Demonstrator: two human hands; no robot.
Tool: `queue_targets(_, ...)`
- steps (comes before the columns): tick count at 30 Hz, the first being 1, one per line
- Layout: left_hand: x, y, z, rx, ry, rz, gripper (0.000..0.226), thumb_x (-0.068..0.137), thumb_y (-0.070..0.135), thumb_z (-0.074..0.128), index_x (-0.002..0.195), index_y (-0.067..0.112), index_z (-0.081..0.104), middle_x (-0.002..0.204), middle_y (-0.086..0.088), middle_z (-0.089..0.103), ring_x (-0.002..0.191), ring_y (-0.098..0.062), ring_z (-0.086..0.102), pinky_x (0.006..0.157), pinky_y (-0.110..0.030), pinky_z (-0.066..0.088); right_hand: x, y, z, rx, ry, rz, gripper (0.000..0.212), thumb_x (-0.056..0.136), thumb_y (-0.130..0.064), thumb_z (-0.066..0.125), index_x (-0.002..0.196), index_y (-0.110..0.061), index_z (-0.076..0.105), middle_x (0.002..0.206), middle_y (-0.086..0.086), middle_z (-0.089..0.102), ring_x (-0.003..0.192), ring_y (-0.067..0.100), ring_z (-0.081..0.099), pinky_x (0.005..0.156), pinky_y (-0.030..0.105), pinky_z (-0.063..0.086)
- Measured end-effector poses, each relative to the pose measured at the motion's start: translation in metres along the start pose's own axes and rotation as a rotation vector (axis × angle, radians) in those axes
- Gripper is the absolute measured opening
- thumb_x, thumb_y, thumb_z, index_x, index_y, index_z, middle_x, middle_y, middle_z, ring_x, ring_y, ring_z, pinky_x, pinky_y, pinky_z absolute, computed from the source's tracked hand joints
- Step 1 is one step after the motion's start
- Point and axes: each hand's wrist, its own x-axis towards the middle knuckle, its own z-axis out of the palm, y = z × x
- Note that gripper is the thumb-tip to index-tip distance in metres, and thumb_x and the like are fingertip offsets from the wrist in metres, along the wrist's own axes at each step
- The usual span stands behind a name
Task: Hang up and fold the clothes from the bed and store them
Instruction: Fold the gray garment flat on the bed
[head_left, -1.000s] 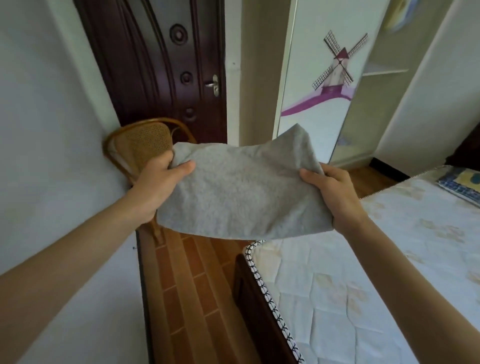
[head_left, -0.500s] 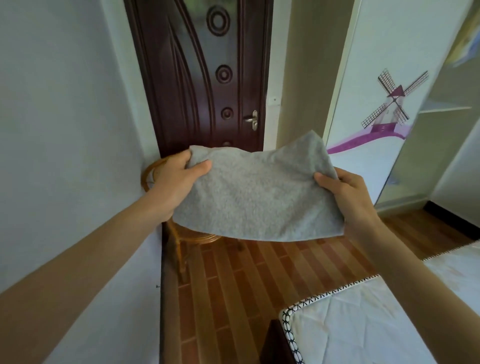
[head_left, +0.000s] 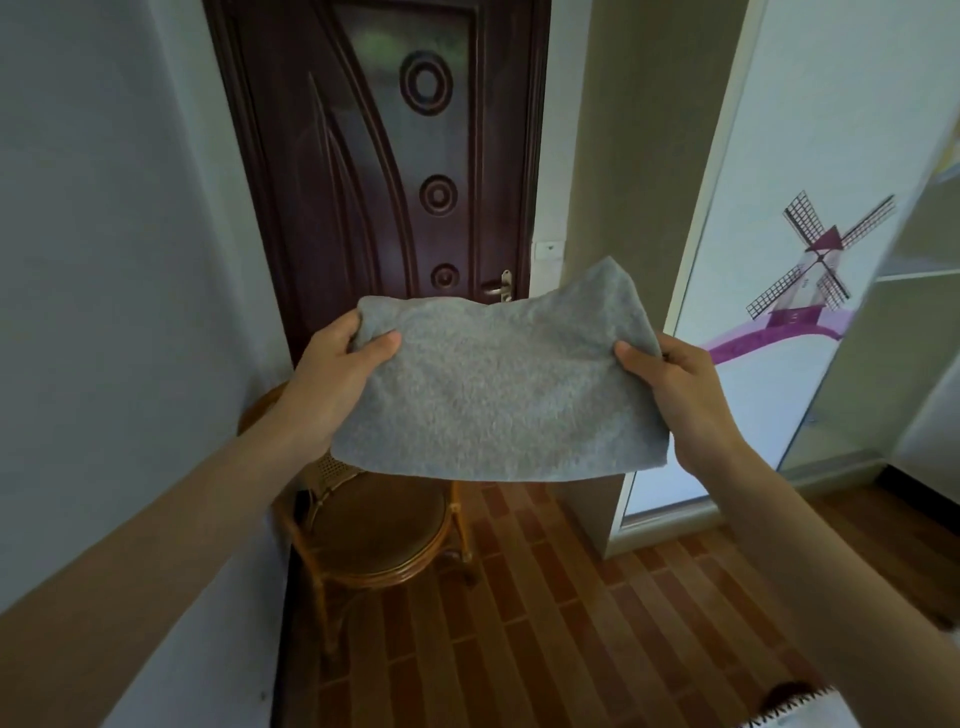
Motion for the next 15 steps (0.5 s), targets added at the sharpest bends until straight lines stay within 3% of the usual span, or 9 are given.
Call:
queue_targets(2,0.025,-0.011,0.004,-0.023,-0.013,-0.001,0.012,0.097,0.022,0.057,0.105,0.028,0.063,0.093,0.012,0.07,0.077,0.005,0.067,0.061,-0.01,0.049,0.024,0.006,0.006,-0.007,0.007,0.002,0.012,0.098,-0.03,0.056,0.088,-0.034,0.062,0.089,-0.019,0.065,0.081,0.002,0.062,0.066,0.016,0.044)
queue_targets(15,0.244,-0.079,0.049,-0.116,-0.213,0.057,0.011,0.096,0.027,0.058,0.103,0.025,0.066,0.096,0.007,0.074,0.085,-0.007,0.071,0.071,-0.022,0.052,0.189,0.046,0.05,-0.082,0.221,-0.033,0.013,0.099,-0.026,0.056,0.09,-0.03,0.064,0.093,-0.014,0.067,0.085,0.006,0.063,0.069,0.018,0.045)
